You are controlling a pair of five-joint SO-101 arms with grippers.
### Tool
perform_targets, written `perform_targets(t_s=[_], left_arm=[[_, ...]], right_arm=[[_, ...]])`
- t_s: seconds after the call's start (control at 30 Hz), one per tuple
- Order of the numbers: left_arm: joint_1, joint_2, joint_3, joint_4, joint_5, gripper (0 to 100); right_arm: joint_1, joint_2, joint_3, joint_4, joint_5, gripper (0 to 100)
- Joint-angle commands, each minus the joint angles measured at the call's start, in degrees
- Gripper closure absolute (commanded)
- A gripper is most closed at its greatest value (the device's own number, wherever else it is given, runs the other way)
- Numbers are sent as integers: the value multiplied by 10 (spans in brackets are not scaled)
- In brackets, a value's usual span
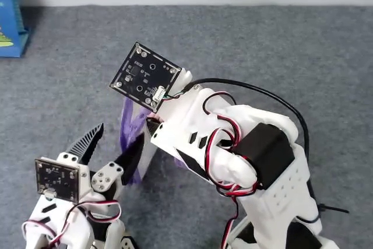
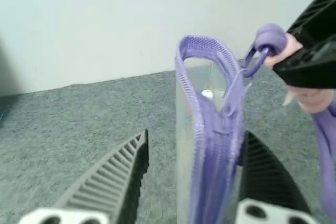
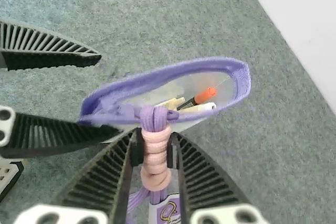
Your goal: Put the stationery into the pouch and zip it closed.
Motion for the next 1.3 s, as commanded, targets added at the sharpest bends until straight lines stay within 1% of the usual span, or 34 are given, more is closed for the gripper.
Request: perform_targets(t_s=[0.0, 0.17, 0.23, 0.3, 0.43, 0.6, 0.73, 0.83, 1.0, 1.27], left_arm=[[2, -4, 17, -46, -5, 792], [60, -4, 40, -47, -6, 801], [71, -4, 40, -47, -6, 802], [71, -4, 38, -49, -6, 814], [76, -4, 38, -52, -7, 874], [76, -5, 38, -52, -7, 912], [76, -5, 36, -52, -7, 986], [76, -5, 36, -47, -6, 988], [75, -6, 36, -40, -5, 990], [72, -6, 36, -38, -4, 991]], right_arm=[[-1, -20, -25, 22, -4, 991], [-1, -21, -25, 23, -4, 991], [-1, -21, -25, 23, -4, 991], [-1, -21, -25, 23, -4, 991], [0, -21, -25, 23, -4, 991], [1, -21, -25, 23, -4, 991], [2, -19, -25, 22, -3, 991], [30, -14, -25, 10, -1, 991], [104, 13, -25, -42, -1, 991], [176, 97, -25, -129, -1, 991]])
